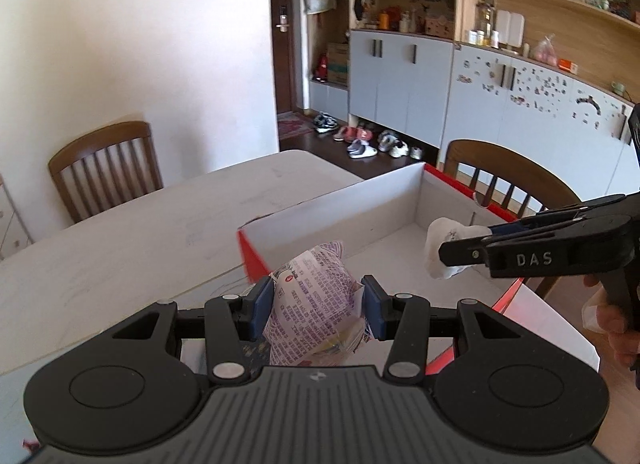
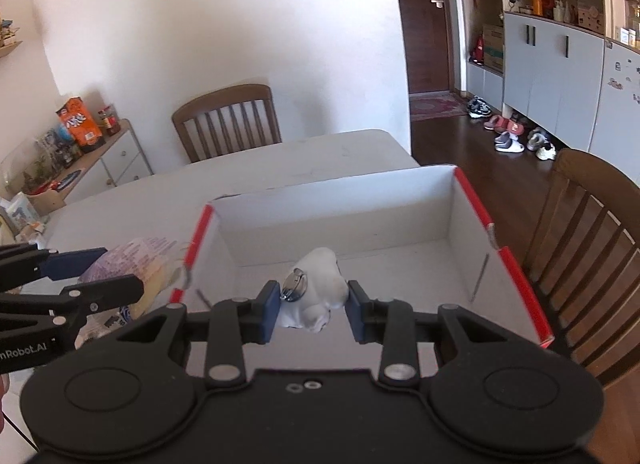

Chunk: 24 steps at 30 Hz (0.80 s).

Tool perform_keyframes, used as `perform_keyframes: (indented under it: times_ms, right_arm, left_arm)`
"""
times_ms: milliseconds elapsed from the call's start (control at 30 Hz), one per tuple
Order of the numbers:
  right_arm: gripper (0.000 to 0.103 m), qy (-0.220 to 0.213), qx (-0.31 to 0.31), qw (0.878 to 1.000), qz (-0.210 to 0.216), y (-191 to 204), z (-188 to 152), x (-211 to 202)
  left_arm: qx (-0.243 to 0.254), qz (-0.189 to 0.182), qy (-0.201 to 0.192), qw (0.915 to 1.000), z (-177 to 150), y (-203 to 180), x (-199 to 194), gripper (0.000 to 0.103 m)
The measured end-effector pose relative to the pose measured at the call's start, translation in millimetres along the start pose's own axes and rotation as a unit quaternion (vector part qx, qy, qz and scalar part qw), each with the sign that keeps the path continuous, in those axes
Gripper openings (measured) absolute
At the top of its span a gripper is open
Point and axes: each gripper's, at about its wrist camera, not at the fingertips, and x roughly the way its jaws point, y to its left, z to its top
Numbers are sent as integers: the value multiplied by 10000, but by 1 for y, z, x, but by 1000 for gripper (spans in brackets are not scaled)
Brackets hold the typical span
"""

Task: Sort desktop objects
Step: 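Carry the snack bag and white figurine with both tools into the red shoebox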

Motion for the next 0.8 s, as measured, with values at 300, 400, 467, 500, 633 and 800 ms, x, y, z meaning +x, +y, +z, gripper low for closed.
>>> perform_keyframes:
  times_ms: [300, 400, 467, 500, 633, 800]
  right_arm:
    - [34, 211, 31, 9996, -182, -22, -3, 18]
    - [34, 348, -6, 9991, -237, -29, -4, 27]
    - [34, 464, -65, 9986, -258, -31, -5, 34]
    - [34, 519, -83, 9983, -260, -32, -5, 37]
    - [34, 758, -197, 9965, -288, -35, -5, 48]
    - [34, 1018, -334, 9938, -287, -38, -7, 61]
  left_arm:
    - [411, -335, 111, 9985, 17, -23, 38, 46]
    - [578, -395, 202, 9973, 20, -31, 53, 46]
    - [629, -455, 286, 9966, 20, -33, 63, 46]
    - [643, -477, 338, 9962, 20, -34, 68, 46]
    - [671, -575, 562, 9945, 16, -36, 85, 46]
    - [726, -599, 844, 9920, 15, -39, 104, 46]
